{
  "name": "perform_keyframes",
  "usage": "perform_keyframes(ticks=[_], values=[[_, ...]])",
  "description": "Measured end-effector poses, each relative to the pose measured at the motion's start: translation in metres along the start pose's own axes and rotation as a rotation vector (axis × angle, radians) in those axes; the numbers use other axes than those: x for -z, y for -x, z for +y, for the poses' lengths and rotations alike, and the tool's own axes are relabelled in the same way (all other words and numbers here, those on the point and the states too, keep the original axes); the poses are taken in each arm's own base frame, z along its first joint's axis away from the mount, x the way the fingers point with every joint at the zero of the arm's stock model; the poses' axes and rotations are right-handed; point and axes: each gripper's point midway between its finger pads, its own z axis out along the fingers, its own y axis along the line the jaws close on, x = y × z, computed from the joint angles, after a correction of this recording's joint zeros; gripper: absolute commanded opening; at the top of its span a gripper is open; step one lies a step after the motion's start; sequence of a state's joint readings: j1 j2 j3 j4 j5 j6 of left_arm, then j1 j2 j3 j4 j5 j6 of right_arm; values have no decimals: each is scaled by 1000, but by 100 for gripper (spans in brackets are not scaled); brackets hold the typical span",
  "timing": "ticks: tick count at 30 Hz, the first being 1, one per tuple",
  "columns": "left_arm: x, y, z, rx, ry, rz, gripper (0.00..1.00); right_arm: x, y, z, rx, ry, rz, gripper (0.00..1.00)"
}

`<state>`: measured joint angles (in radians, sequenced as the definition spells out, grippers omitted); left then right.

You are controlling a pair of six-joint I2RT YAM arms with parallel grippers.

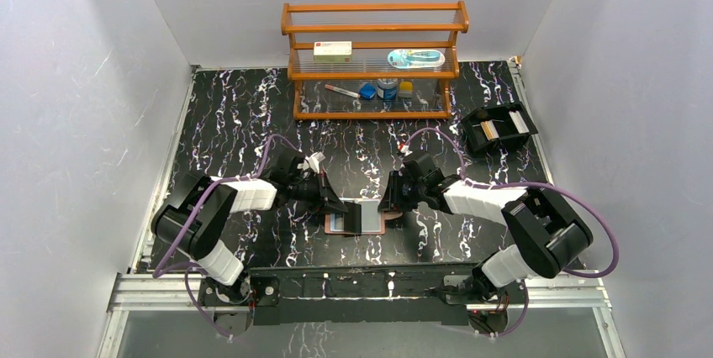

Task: Put the credit cards into the card holder
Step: Insert the credit card into the card holder.

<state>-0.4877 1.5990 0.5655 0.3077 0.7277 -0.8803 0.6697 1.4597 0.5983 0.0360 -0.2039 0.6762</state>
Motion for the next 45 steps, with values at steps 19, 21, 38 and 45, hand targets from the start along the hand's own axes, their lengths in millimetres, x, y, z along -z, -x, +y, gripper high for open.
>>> perform_keyframes(ticks=[19,21,38,45], values=[[-5,8,15,-48,93,-32,0,-1,0,1,-15,25,-30,33],[-5,10,14,-50,93,-43,0,-1,0,1,-23,33,-43,33],[-20,8,6,-109,110,-63,0,2,-1,-1,-136,59,-111,33],[-28,4,1,-104,132,-74,23,2,0,-1,-188,70,-130,33]])
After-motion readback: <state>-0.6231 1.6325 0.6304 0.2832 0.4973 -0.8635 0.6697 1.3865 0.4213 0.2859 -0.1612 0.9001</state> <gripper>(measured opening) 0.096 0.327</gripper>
